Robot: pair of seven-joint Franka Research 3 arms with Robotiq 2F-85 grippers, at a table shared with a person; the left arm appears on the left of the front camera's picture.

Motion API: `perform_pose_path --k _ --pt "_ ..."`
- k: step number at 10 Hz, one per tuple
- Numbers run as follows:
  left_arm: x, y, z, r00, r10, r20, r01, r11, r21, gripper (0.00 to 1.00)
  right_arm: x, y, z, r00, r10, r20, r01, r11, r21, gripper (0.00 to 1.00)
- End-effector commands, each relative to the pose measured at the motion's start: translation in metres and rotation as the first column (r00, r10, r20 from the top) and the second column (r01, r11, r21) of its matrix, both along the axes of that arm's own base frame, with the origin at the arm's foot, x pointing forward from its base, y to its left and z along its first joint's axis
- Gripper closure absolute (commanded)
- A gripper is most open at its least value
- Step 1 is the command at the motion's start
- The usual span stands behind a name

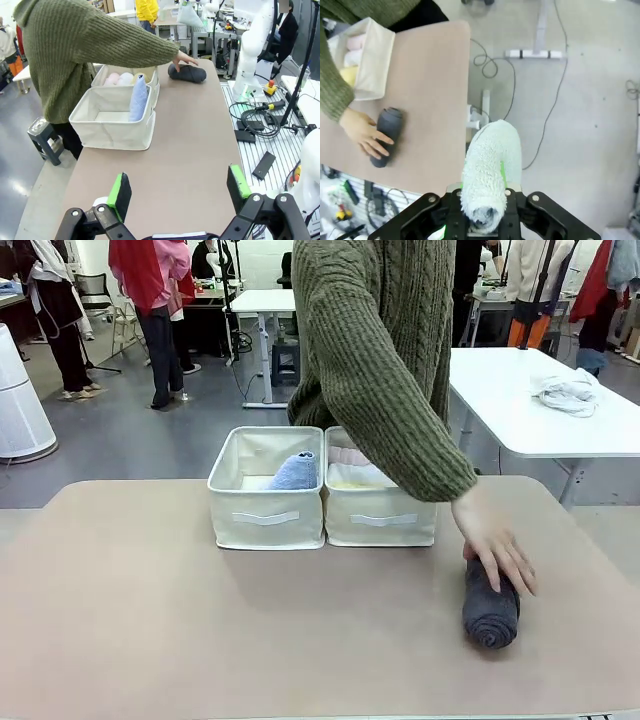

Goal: Sort the towels based on their folding style.
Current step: Pick up another triangle-folded towel from the table and place it in the left Fabric basket.

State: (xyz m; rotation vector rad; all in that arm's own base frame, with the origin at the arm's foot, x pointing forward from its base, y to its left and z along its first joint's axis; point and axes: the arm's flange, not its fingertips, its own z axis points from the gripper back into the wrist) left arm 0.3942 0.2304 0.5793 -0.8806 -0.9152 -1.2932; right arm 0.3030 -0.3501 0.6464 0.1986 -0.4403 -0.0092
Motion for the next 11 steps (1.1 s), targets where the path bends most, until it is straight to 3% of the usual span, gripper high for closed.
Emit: perform_pose_path --k 1,7,11 --pt "-0.002 0.000 0.000 1.000 0.003 0.002 -0.003 1.000 -0.004 0.00 0.034 0.025 -0.002 0.998 0.065 0.025 -0.065 0.998 0.015 0.95" --pt "-0.002 0.000 0.000 1.000 0.003 0.002 -0.003 1.000 -0.004 0.00 0.060 0.059 -0.016 0.974 0.224 -0.018 -0.224 0.974 0.033 0.95" --pt "-0.002 0.000 0.000 1.000 0.003 0.002 -0.003 1.000 -0.004 0.00 0.064 0.068 -0.015 0.971 0.236 -0.020 -0.236 0.972 0.015 0.95"
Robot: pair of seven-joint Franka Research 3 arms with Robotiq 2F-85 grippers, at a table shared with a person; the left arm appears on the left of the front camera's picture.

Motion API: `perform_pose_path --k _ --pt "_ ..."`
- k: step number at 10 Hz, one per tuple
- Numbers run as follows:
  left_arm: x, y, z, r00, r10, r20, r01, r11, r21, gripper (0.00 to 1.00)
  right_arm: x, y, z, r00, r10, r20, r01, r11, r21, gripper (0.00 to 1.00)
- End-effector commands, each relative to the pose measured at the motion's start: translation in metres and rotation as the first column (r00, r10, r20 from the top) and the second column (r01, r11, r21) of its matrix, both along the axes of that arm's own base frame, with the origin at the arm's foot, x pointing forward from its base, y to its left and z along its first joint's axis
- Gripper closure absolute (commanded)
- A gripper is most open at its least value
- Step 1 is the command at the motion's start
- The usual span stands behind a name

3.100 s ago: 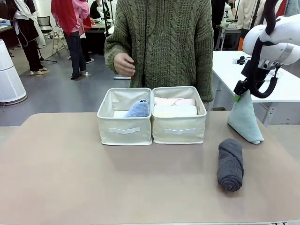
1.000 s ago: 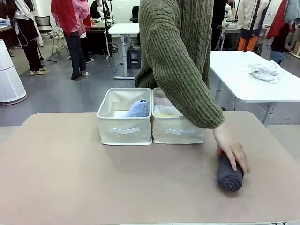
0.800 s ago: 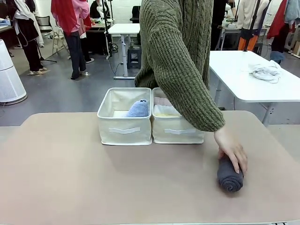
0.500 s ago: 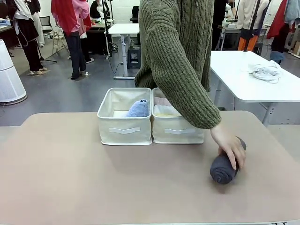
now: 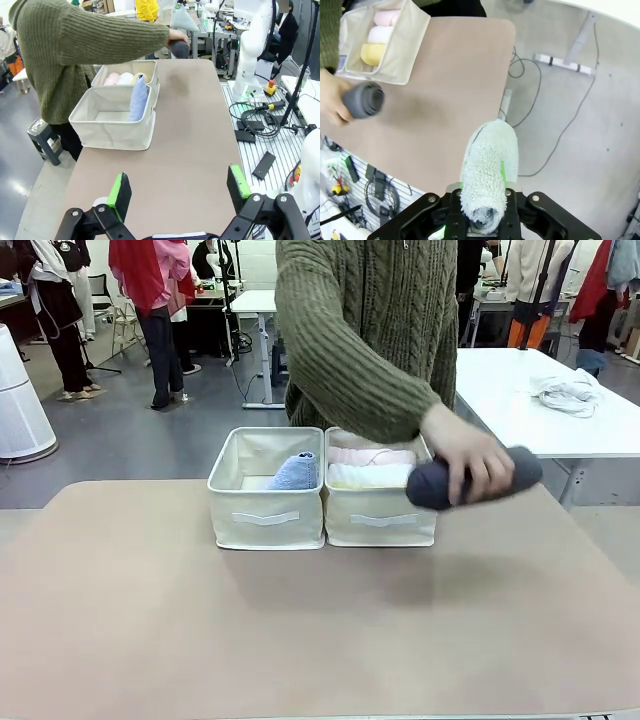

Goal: Sort the towels based on their folding style.
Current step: Pick up another triangle-folded towel from the table and place it in the left Fabric basket.

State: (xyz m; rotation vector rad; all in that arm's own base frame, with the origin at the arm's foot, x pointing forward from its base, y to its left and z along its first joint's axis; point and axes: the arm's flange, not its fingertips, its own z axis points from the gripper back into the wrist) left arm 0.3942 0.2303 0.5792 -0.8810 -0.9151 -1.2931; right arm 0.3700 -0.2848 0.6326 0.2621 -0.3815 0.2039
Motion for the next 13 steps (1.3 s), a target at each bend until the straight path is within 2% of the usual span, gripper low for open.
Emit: perform_pose_path --k 1,4,5,8,11,12,13 --pt "-0.002 0.000 0.001 1.000 0.003 0.002 -0.003 1.000 -0.004 0.00 0.000 0.010 -0.003 0.999 0.034 0.012 -0.034 0.999 0.000 0.95" --pt "-0.002 0.000 0.001 1.000 0.003 0.002 -0.003 1.000 -0.004 0.00 0.009 0.052 -0.008 0.989 0.146 -0.001 -0.146 0.989 -0.038 0.95" --pt "-0.002 0.000 0.001 1.000 0.003 0.002 -0.003 1.000 -0.004 0.00 0.018 0.077 -0.011 0.979 0.201 -0.029 -0.202 0.977 -0.064 0.95" --pt "-0.002 0.000 0.001 1.000 0.003 0.002 -0.003 1.000 -0.004 0.00 0.046 0.145 -0.027 0.936 0.335 -0.108 -0.346 0.932 -0.106 0.95" --pt "-0.002 0.000 0.001 1.000 0.003 0.002 -0.003 1.000 -0.004 0.00 0.049 0.204 -0.041 0.885 0.441 -0.152 -0.460 0.879 -0.130 0.95" --pt "-0.002 0.000 0.001 1.000 0.003 0.002 -0.003 1.000 -0.004 0.00 0.049 0.214 -0.043 0.878 0.453 -0.153 -0.473 0.872 -0.129 0.95" --pt "-0.002 0.000 0.001 1.000 0.003 0.002 -0.003 1.000 -0.004 0.00 0.047 0.216 -0.043 0.891 0.433 -0.139 -0.448 0.887 -0.112 0.95"
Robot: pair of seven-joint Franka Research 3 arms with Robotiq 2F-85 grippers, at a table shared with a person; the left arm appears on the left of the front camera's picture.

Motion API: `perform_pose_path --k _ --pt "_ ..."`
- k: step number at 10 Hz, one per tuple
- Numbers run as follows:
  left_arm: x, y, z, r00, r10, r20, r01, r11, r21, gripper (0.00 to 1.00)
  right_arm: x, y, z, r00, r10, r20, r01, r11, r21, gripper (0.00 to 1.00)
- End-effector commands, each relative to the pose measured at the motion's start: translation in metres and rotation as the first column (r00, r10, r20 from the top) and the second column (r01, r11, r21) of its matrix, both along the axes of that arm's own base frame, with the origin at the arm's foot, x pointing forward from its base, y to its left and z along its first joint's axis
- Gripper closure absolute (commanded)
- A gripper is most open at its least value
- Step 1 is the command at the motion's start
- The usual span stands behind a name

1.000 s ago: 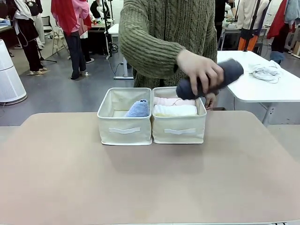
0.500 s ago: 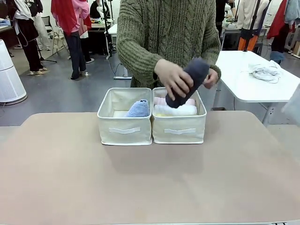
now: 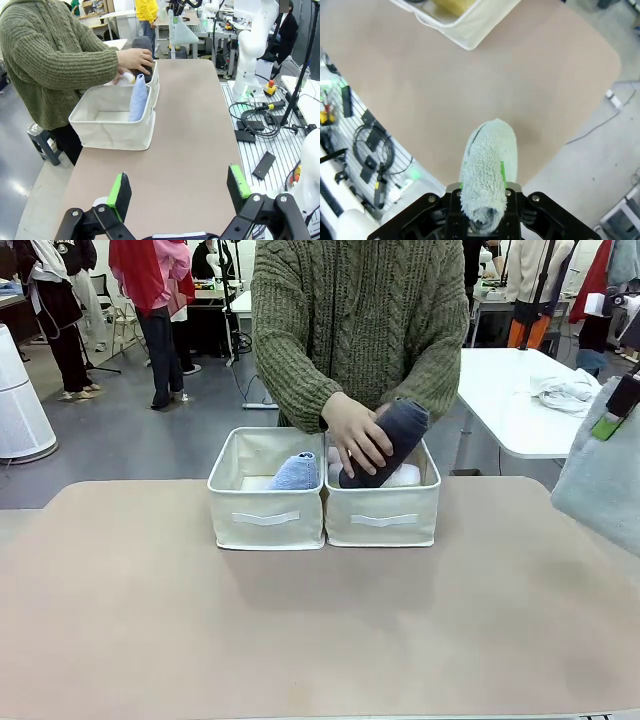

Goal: Sort the towels based on their folding style.
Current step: Pick up another triangle-folded towel from the table and place it in the left Fabric basket.

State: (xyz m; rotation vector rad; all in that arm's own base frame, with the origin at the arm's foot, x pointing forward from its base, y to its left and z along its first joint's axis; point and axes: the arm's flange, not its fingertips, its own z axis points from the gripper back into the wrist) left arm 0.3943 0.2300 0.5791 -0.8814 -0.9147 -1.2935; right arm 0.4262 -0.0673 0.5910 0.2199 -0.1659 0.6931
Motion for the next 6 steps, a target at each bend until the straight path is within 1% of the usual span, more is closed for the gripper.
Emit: perform_pose_path --k 1,6 --pt "-0.0024 0.0007 0.0006 1.000 0.003 0.002 -0.003 1.000 -0.004 0.00 0.0020 -0.0060 0.0014 1.000 -0.011 0.002 0.011 1.000 0.000 0.95" --pt "-0.0024 0.0007 0.0006 1.000 0.003 0.002 -0.003 1.000 -0.004 0.00 0.0020 -0.0060 0.0014 1.000 -0.011 0.002 0.011 1.000 0.000 0.95"
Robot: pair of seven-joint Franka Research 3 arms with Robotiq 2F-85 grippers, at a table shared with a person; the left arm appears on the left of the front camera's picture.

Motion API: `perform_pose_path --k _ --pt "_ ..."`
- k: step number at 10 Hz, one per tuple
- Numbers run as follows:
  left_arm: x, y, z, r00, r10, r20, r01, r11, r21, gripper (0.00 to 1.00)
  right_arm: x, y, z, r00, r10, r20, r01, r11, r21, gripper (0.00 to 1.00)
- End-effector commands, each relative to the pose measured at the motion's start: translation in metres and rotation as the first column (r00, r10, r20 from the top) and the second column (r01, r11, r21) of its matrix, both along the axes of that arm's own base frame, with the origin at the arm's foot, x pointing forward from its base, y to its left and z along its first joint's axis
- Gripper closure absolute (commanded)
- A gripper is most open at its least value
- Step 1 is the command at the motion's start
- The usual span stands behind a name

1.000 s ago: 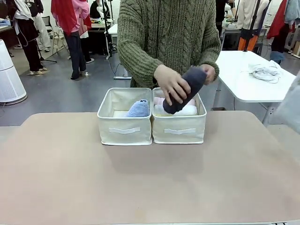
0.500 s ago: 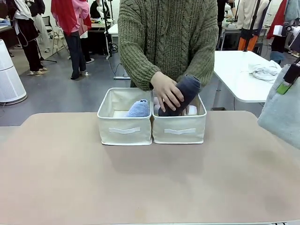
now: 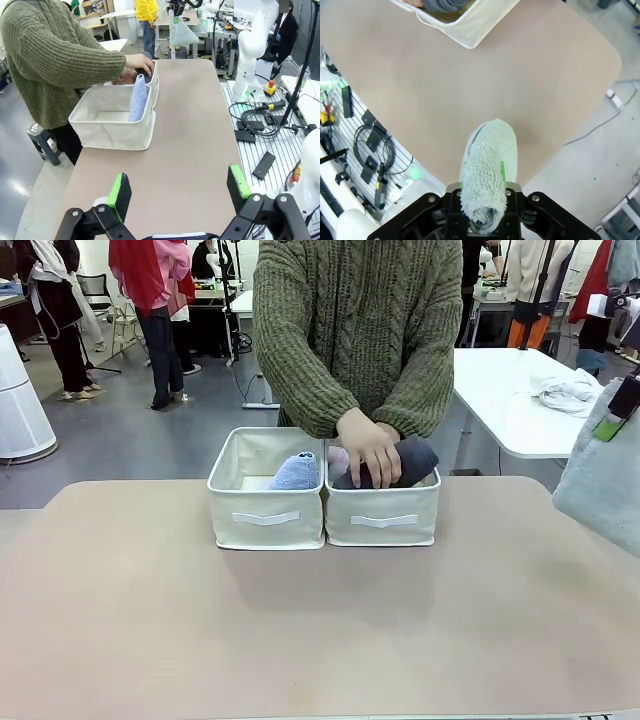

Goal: Sort the towels based on their folding style.
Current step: Pick up another triangle-folded towel from the table and place it in the left Fabric basket.

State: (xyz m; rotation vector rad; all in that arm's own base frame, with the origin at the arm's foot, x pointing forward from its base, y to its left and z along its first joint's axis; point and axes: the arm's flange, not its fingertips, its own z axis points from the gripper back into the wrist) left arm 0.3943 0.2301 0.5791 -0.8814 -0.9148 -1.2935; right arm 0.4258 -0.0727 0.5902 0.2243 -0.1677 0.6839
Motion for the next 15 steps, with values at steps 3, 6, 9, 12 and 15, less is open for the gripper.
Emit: perform_pose_path --k 3,6,9,12,15 --pt "-0.002 0.001 0.001 1.000 0.003 0.002 -0.003 1.000 -0.004 0.00 -0.009 0.058 0.017 0.983 0.164 0.083 -0.157 0.984 -0.078 0.80" --pt "-0.002 0.001 0.001 1.000 0.003 0.002 -0.003 1.000 -0.004 0.00 -0.040 0.137 0.030 0.912 0.393 0.113 -0.372 0.912 -0.174 0.80" --pt "-0.002 0.001 0.001 1.000 0.003 0.002 -0.003 1.000 -0.004 0.00 -0.070 0.169 0.028 0.841 0.532 0.100 -0.509 0.840 -0.189 0.80" --pt "-0.002 0.001 0.001 1.000 0.003 0.002 -0.003 1.000 -0.004 0.00 -0.081 0.176 0.027 0.816 0.570 0.101 -0.552 0.819 -0.158 0.80" --pt "-0.002 0.001 0.001 1.000 0.003 0.002 -0.003 1.000 -0.004 0.00 -0.075 0.183 0.029 0.833 0.546 0.095 -0.525 0.832 -0.176 0.80"
